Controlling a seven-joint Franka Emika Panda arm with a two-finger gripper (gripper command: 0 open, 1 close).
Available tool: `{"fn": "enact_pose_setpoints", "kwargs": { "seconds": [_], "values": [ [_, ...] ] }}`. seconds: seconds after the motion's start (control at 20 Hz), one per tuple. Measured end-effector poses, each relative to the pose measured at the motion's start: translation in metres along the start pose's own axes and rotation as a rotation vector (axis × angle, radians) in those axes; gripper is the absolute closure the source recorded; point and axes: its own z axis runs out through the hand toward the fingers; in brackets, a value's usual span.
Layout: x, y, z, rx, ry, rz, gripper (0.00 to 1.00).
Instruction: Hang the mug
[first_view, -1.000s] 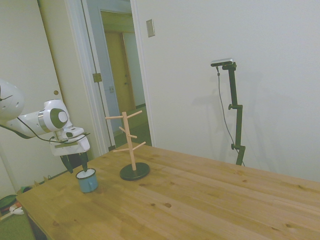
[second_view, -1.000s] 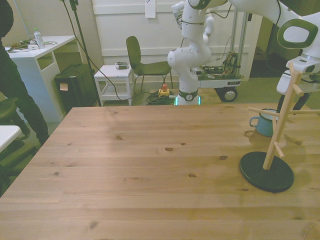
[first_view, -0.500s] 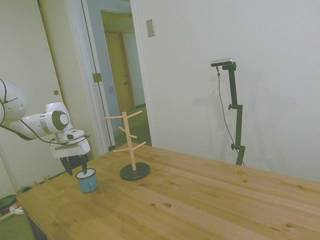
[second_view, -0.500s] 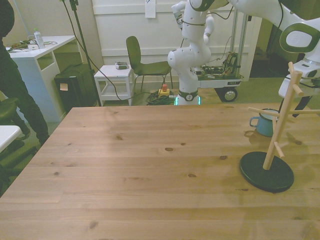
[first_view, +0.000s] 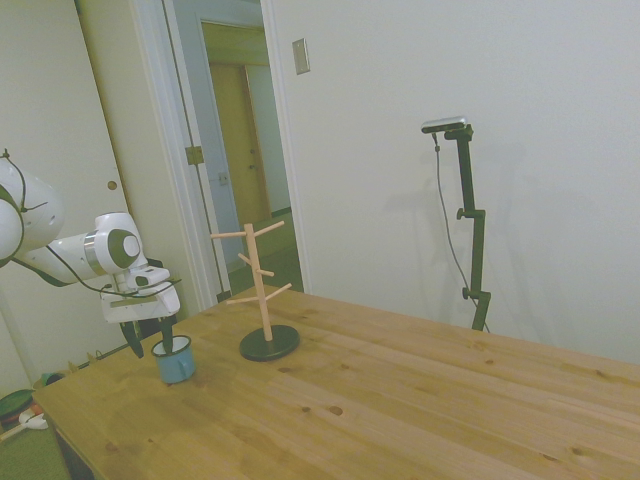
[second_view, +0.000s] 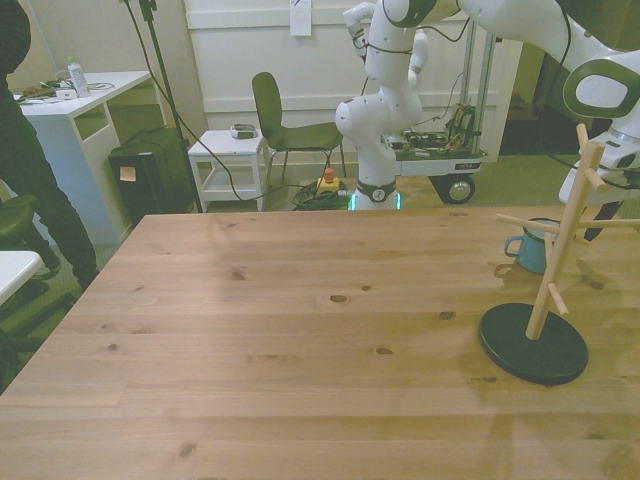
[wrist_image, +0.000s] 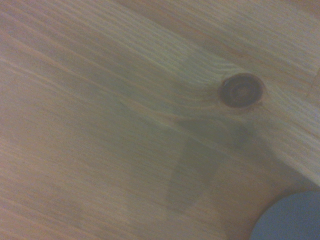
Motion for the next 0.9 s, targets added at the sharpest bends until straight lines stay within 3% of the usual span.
{"fn": "enact_pose_setpoints", "kwargs": {
  "seconds": [0.9],
  "values": [
    [0.0060, 0.0039, -0.0036, 0.003, 0.007, 0.013, 1.00]
  ]
}}
